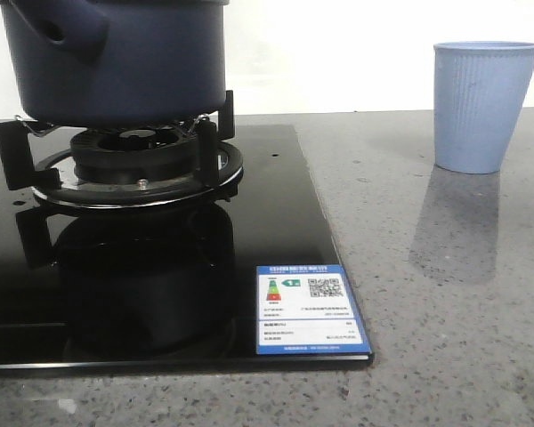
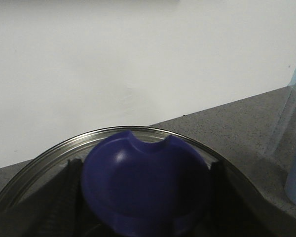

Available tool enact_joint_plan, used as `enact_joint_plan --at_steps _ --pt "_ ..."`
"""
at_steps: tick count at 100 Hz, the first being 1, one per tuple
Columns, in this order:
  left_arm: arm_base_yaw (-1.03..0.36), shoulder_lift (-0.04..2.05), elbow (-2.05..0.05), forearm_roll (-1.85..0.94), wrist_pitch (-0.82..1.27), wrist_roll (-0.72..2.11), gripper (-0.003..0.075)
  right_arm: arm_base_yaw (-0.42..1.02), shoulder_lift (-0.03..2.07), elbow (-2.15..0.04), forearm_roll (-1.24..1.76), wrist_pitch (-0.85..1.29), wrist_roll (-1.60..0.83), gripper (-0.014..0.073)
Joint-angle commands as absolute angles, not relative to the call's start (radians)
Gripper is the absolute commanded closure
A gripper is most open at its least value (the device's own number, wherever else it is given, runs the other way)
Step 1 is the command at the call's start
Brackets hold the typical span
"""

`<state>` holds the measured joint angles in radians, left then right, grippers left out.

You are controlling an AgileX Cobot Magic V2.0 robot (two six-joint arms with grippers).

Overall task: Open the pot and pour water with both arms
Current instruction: 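Lower the held lid back onto the pot with left gripper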

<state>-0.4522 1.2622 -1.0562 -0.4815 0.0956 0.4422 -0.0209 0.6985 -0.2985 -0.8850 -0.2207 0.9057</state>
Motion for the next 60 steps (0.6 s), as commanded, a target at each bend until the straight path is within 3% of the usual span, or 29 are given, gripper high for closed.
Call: enact_joint_plan --at_steps 1,60 --pt "-0.464 1.251 -1.095 -0.488 0.000 0.443 0.0362 -0.025 0.690 -0.323 -0.882 -0.254 0.914 0.0020" --pt "-0.470 1.297 -1.093 -0.470 -0.013 0.443 0.0362 -0.025 0.690 -0.323 -0.882 -0.252 0.916 0.0020"
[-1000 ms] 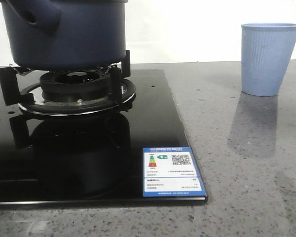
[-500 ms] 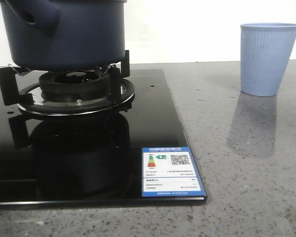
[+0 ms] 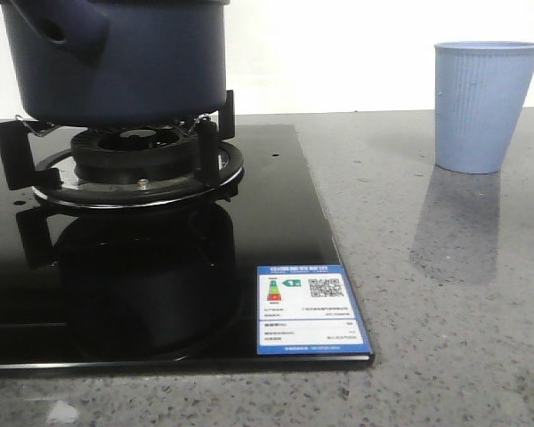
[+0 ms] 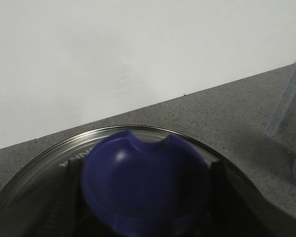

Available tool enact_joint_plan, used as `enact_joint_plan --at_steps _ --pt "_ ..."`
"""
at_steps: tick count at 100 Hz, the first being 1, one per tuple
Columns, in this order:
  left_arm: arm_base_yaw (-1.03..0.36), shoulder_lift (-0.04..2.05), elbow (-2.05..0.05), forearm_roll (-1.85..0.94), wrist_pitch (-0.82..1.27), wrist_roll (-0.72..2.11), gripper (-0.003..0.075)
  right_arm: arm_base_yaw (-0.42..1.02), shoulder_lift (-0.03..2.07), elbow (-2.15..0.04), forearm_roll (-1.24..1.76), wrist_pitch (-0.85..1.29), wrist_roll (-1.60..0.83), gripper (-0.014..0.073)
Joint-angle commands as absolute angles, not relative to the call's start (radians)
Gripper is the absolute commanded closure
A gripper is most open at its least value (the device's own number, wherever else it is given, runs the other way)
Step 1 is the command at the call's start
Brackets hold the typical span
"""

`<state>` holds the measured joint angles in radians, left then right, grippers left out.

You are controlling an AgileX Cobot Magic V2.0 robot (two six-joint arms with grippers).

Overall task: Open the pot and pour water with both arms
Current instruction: 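Lower the held lid back onto the pot with left gripper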

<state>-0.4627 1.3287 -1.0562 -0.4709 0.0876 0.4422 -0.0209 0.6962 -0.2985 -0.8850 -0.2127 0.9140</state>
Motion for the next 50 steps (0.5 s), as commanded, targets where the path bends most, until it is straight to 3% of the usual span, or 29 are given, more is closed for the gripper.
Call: enact_joint_plan --at_steps 1,23,38,50 --pt "-0.470 1.297 -1.093 -0.470 -0.013 0.443 0.0362 -0.025 0.690 -0.323 -0.882 -0.252 0.916 0.0020" --pt "-0.470 1.297 -1.093 -0.470 0.012 0.443 0.0350 -0.025 0.690 -0.323 -0.882 -0.252 0.916 0.0020" --pt "-0.470 1.297 -1.093 -0.470 0.035 0.443 0.0197 -0.025 0.690 -0.323 -0.882 -0.252 0.916 0.0020" --pt "-0.470 1.290 -1.093 -0.470 0.036 0.443 0.0173 -0.025 0.690 -0.323 -0.882 -0.252 0.916 0.0020"
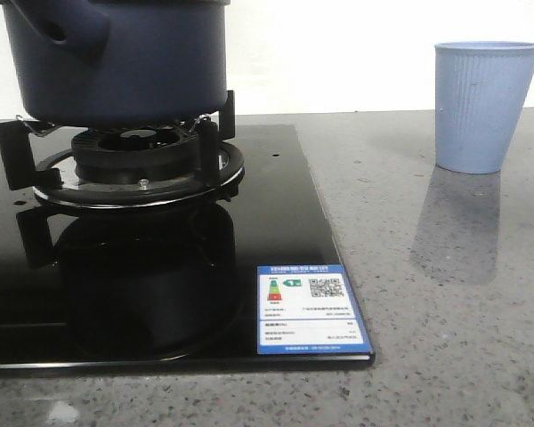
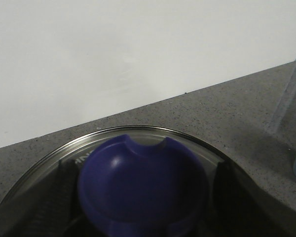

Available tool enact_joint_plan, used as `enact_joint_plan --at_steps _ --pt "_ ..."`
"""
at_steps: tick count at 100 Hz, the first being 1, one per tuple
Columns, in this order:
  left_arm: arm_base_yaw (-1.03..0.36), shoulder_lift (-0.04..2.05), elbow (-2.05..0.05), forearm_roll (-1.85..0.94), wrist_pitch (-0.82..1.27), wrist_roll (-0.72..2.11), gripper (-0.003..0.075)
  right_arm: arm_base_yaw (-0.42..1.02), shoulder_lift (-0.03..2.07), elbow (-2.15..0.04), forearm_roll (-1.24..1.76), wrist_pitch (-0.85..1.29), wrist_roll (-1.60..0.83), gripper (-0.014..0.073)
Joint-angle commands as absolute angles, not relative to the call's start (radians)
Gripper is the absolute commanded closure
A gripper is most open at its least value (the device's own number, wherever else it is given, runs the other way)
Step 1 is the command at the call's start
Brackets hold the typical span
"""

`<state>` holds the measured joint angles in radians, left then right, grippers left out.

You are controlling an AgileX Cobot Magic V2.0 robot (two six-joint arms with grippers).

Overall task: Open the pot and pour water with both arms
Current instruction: 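Lower the held lid back onto the pot with left gripper, then open left gripper and withdraw it from the lid knob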

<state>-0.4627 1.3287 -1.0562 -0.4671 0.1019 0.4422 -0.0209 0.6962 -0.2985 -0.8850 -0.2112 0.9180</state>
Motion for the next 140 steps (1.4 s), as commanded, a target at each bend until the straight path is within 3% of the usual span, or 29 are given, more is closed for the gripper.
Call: enact_joint_plan --at_steps 1,50,63,70,80,86,116,140 --pt "-0.470 1.287 -1.093 -0.470 0.036 0.443 0.0173 -0.025 0.690 -0.323 -0.882 -0.252 0.916 0.0020" --pt "-0.383 1.020 -1.091 -0.460 0.125 0.443 0.0202 -0.025 0.690 -0.323 -0.883 -0.291 0.916 0.0025" --pt "-0.304 0.946 -1.064 -0.458 0.210 0.443 0.0379 -0.025 0.690 -0.323 -0.883 -0.343 0.916 0.0123" --pt "-0.264 0.905 -1.031 -0.458 0.236 0.443 0.0526 -0.025 0.690 -0.323 -0.883 -0.362 0.916 0.0255" --pt "-0.228 0.835 -0.963 -0.458 0.236 0.443 0.0740 -0.025 0.690 -0.323 -0.883 -0.374 0.916 0.0522" --pt "-0.217 0.783 -0.917 -0.458 0.234 0.443 0.0739 -0.025 0.685 -0.323 -0.890 -0.378 0.916 0.0666" --pt "-0.218 0.474 -0.510 -0.490 0.046 0.443 0.0739 -0.025 0.494 -0.230 -0.925 -0.241 0.918 0.0659" --pt "-0.218 0.224 -0.262 -0.589 0.037 0.443 0.0739 -0.025 0.348 -0.185 -0.980 -0.109 0.918 0.0660"
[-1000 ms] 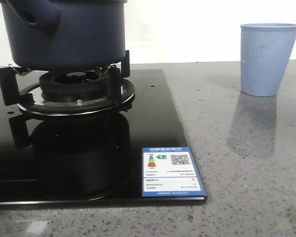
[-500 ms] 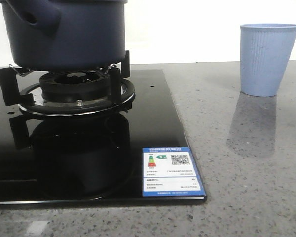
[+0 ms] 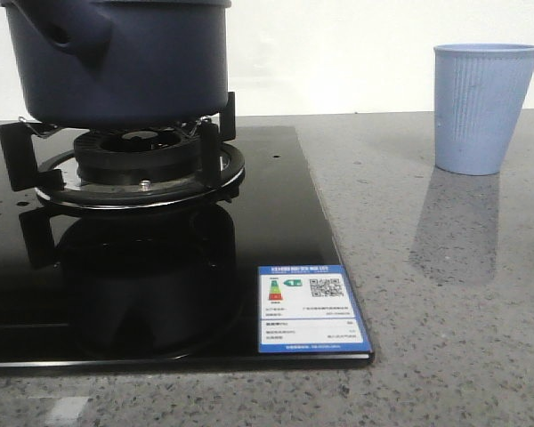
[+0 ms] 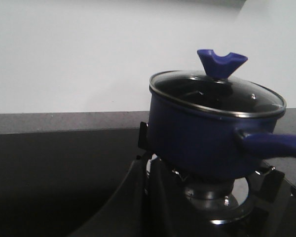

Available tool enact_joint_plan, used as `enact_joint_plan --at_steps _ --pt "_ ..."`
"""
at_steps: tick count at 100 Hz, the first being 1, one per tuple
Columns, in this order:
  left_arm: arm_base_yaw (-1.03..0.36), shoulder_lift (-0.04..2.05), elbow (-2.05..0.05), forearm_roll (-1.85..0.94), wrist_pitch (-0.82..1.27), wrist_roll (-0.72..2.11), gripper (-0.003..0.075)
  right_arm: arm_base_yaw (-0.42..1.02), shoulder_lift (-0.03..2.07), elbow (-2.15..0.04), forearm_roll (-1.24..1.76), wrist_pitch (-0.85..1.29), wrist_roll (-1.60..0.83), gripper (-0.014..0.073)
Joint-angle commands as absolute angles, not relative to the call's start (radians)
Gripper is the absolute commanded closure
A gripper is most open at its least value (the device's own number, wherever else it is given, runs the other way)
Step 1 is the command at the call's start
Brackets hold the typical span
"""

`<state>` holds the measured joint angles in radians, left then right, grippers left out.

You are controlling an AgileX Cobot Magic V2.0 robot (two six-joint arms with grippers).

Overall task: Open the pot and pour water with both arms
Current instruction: 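Open left gripper and withdraw it from the lid knob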

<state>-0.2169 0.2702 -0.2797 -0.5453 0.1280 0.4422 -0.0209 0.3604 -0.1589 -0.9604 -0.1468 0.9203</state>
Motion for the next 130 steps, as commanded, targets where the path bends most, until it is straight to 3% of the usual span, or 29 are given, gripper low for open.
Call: enact_joint_plan --at_steps 1,105,119,130 --pt "-0.218 0.219 -0.260 -0.593 0.035 0.443 0.0739 -0.025 0.348 -0.185 -0.980 -0.100 0.918 0.0660" --pt "-0.218 0.177 -0.247 -0.601 0.000 0.443 0.0739 -0.025 0.346 -0.185 -0.974 -0.168 0.923 0.0660" --pt "-0.188 0.177 -0.245 -0.387 0.034 0.393 0.0739 -0.025 0.346 -0.185 -0.974 -0.168 0.923 0.0660" --pt "-0.097 0.148 -0.220 -0.191 0.093 0.162 0.0739 -0.025 0.346 -0.185 -0.974 -0.168 0.923 0.0660"
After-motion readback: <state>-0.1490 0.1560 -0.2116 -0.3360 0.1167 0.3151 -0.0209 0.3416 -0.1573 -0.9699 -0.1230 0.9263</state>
